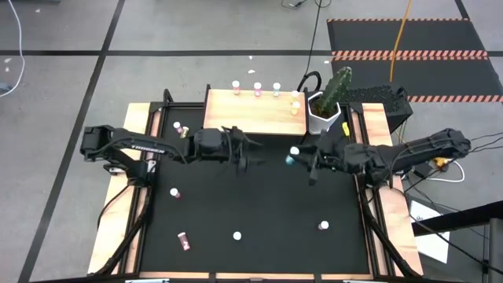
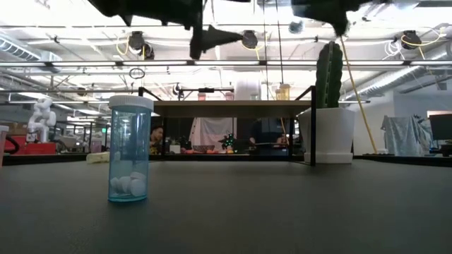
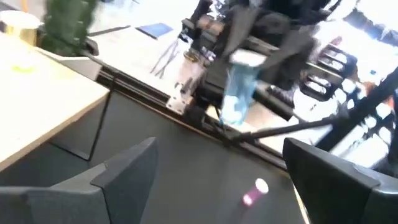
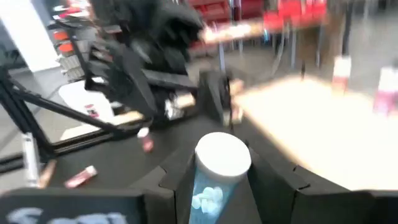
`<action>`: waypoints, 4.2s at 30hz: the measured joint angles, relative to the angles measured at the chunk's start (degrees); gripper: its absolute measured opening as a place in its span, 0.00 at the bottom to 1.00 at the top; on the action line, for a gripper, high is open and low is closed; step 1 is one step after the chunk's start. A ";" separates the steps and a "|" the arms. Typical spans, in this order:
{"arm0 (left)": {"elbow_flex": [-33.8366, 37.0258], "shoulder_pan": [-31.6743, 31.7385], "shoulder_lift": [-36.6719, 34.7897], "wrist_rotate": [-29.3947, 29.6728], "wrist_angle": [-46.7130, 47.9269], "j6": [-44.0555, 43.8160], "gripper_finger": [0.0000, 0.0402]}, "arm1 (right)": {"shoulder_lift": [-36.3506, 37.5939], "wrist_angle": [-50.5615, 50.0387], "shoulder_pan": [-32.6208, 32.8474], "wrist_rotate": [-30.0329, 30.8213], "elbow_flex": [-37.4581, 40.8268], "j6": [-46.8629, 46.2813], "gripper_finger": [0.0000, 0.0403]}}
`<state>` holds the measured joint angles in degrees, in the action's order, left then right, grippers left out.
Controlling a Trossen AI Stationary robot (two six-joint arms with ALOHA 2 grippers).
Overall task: Pick and place medicine bottles onto shelf by color
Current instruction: Put the right blue pill bottle on the shelf aligned with the other blue pill bottle, then put the bottom purple pill bottle on the shelf aligned with the other purple pill bottle
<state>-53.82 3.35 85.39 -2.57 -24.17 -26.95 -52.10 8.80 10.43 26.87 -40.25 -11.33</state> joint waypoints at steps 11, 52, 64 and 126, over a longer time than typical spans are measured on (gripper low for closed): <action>0.02 0.74 3.49 2.80 -6.44 -9.18 0.86 | -4.83 15.69 -15.40 -12.06 -0.04 28.83 0.31; 0.09 21.16 -12.38 3.52 29.63 19.36 0.86 | -37.54 1.80 -39.72 -16.48 -22.69 25.55 0.31; 0.09 21.82 -12.35 0.88 30.46 19.12 0.86 | -37.64 -2.02 -41.24 -16.59 -22.69 19.69 0.31; 0.09 1.51 -14.26 7.14 22.63 -15.95 0.86 | -13.77 -55.38 2.55 -22.29 -22.63 6.19 0.47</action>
<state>-53.74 4.86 71.13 4.57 -1.53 -42.90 -65.87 -46.59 12.98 4.58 -62.88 -5.15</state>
